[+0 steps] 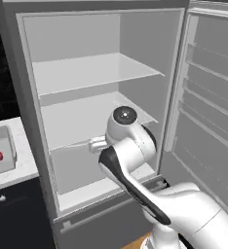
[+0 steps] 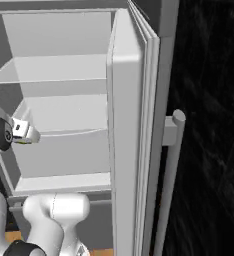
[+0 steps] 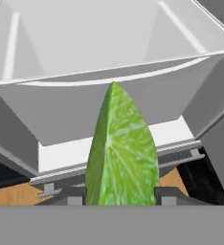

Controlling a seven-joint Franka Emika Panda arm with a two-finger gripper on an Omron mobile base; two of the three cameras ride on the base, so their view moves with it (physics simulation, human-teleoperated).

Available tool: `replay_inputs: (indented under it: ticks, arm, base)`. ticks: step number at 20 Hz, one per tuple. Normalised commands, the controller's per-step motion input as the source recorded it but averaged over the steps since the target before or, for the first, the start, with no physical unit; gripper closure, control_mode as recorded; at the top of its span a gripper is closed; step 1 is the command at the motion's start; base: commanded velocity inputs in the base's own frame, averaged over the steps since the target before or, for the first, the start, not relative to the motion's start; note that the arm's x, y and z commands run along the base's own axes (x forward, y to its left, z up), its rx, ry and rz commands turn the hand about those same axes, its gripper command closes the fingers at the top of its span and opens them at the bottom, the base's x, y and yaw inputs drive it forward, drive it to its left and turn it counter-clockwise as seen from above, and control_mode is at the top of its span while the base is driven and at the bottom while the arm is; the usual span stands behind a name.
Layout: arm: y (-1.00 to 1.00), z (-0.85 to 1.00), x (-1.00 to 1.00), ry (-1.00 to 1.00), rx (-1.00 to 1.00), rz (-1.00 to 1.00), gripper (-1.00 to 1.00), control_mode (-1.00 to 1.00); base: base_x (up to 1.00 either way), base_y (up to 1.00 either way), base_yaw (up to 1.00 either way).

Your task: Place one lemon wedge and one steak in each tupperware on the nearby counter, to pack two identical lunches.

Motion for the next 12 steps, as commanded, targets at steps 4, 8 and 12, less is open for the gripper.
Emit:
replay_inputs:
  ticks: [4, 8, 12]
  arm:
    - [0.00, 0.00, 0.00, 0.00, 0.00, 0.00, 1.00, 1.00]
    - [0.00, 0.00, 0.00, 0.00, 0.00, 0.00, 1.00, 1.00]
    - [0.00, 0.00, 0.00, 0.00, 0.00, 0.00, 1.00, 1.00]
  base:
    - [-0.76, 1.00, 0.29]
    - [-0.08, 1.00, 0.27]
    - [0.10, 1.00, 0.20]
